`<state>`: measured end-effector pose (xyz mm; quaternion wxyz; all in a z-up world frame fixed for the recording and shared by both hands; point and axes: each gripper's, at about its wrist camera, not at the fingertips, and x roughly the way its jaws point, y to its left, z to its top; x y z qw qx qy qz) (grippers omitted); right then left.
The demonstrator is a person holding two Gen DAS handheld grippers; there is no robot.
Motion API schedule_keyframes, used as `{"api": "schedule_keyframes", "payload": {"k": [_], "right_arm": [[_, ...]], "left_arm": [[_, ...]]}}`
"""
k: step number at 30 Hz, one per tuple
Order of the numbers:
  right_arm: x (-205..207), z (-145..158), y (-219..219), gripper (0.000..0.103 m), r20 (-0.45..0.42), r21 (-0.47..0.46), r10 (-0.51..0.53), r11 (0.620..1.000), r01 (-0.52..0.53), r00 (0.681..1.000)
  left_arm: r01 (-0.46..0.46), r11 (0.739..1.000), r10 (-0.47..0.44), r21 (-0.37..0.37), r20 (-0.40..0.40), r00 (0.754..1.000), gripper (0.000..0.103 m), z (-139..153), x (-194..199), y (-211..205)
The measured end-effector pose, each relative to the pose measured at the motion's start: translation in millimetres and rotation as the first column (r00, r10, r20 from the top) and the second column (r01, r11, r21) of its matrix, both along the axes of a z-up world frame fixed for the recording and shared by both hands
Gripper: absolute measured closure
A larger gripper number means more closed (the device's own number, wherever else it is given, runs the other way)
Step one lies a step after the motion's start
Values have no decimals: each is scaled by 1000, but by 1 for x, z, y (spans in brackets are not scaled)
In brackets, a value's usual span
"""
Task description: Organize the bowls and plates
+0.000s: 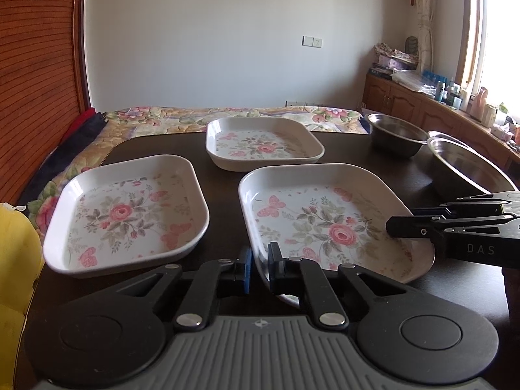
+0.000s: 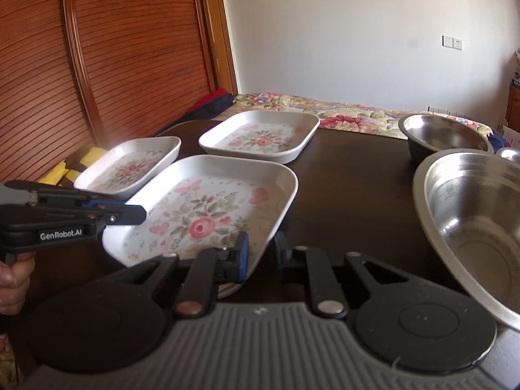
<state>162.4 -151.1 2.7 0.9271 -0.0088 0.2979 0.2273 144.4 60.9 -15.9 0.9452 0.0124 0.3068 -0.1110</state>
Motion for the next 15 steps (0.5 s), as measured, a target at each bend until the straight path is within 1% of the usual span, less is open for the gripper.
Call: {"api": "schedule_keyframes", "payload": {"k": [9, 15], "right_arm": [[-31, 6, -8, 85, 34, -3, -5, 1000, 6, 999], [-55, 8, -10, 85, 48, -2, 1, 1000, 0, 999]], "left_arm": [[22, 999, -22, 24, 10, 1000, 92, 9, -32, -10], [39, 998, -39, 44, -7, 999, 91, 6, -59, -15]]}}
